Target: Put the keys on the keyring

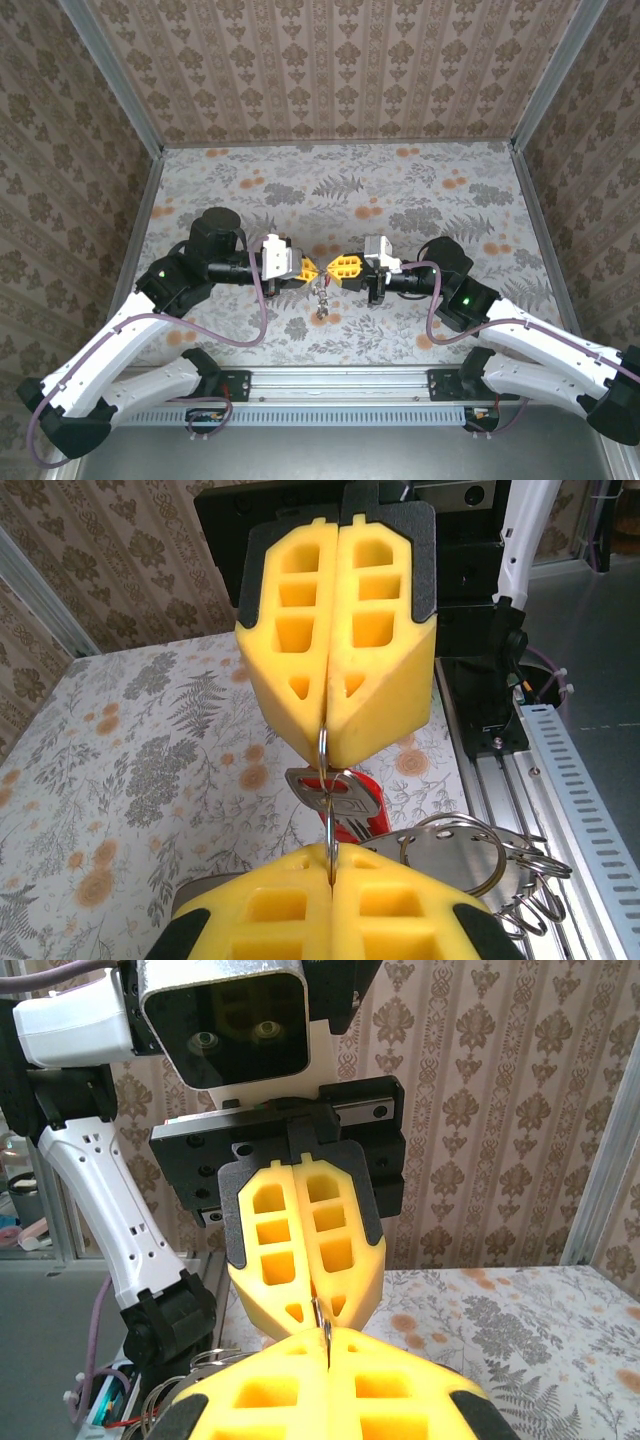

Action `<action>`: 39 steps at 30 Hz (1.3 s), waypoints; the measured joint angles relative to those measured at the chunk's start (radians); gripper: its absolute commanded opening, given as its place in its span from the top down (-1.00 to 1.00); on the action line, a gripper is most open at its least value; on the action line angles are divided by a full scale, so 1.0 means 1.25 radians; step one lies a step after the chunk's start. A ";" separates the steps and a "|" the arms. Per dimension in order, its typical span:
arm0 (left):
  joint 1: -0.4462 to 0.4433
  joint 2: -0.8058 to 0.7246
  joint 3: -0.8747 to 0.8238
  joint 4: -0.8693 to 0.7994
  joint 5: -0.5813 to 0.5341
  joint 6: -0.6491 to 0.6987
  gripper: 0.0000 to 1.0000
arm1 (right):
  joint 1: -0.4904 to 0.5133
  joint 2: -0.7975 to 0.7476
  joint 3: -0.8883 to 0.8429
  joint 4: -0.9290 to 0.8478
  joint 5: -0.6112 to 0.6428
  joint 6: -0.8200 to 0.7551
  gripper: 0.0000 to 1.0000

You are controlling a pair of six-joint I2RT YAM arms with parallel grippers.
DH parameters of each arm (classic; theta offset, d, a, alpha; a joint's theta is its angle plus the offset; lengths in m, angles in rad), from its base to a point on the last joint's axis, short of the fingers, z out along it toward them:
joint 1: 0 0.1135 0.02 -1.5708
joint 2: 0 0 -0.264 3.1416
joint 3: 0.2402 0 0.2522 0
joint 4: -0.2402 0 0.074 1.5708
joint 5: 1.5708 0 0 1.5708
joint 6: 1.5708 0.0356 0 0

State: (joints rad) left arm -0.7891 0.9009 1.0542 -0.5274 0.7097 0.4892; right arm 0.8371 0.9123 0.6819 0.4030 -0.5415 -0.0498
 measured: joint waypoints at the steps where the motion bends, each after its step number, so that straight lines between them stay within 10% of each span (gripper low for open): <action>1: 0.000 0.000 0.000 0.000 0.000 0.000 1.00 | 0.000 0.001 0.000 0.001 0.000 0.000 1.00; 39: 0.004 -0.013 -0.002 -0.016 -0.013 0.000 1.00 | 0.002 0.043 0.027 0.013 -0.034 -0.024 1.00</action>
State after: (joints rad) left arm -0.7837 0.8845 1.0523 -0.5472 0.6937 0.4892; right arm 0.8391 0.9657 0.7162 0.4198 -0.5835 -0.0799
